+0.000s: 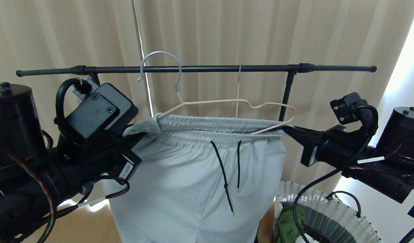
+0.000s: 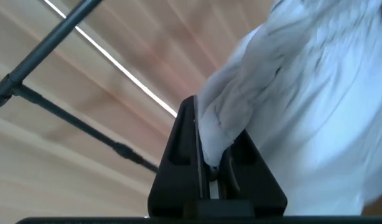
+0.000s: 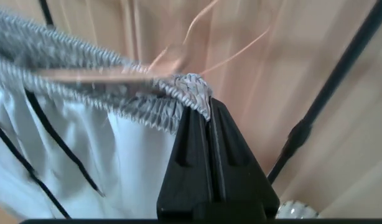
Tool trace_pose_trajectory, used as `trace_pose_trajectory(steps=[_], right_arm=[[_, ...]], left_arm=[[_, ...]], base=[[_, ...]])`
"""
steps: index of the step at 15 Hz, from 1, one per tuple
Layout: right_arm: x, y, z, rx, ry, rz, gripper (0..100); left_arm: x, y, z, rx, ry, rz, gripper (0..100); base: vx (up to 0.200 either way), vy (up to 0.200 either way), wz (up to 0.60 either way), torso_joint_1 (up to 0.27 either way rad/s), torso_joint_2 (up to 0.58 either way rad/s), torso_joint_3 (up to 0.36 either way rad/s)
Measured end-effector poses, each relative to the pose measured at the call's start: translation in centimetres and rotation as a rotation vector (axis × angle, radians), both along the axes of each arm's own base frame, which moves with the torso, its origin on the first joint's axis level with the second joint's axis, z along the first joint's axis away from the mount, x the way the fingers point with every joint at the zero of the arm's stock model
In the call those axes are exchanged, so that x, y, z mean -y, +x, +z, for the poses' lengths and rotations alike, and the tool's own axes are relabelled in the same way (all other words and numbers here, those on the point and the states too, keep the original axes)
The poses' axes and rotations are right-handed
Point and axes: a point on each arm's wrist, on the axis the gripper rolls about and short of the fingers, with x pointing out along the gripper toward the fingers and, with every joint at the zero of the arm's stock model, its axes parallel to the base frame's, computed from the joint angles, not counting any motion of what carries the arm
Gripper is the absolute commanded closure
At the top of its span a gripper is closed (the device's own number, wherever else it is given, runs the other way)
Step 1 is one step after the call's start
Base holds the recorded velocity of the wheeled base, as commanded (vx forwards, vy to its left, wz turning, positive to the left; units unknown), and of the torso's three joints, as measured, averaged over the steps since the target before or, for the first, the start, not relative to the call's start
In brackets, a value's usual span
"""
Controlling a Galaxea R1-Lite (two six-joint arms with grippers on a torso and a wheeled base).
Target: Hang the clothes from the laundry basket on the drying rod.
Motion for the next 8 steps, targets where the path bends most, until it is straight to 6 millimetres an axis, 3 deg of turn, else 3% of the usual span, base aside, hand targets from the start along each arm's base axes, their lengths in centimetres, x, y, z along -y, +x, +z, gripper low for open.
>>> trace_pose_trajectory(steps=[8], right_arm=[[0.0, -0.1, 1.1, 0.032, 0.014, 0.003, 100]], left_arm=[[-2.7, 0.5, -2.4, -0.038, 0.171, 0.088, 100]], base=[[0.0, 0.0, 0.0, 0.0, 0.0, 0.0]])
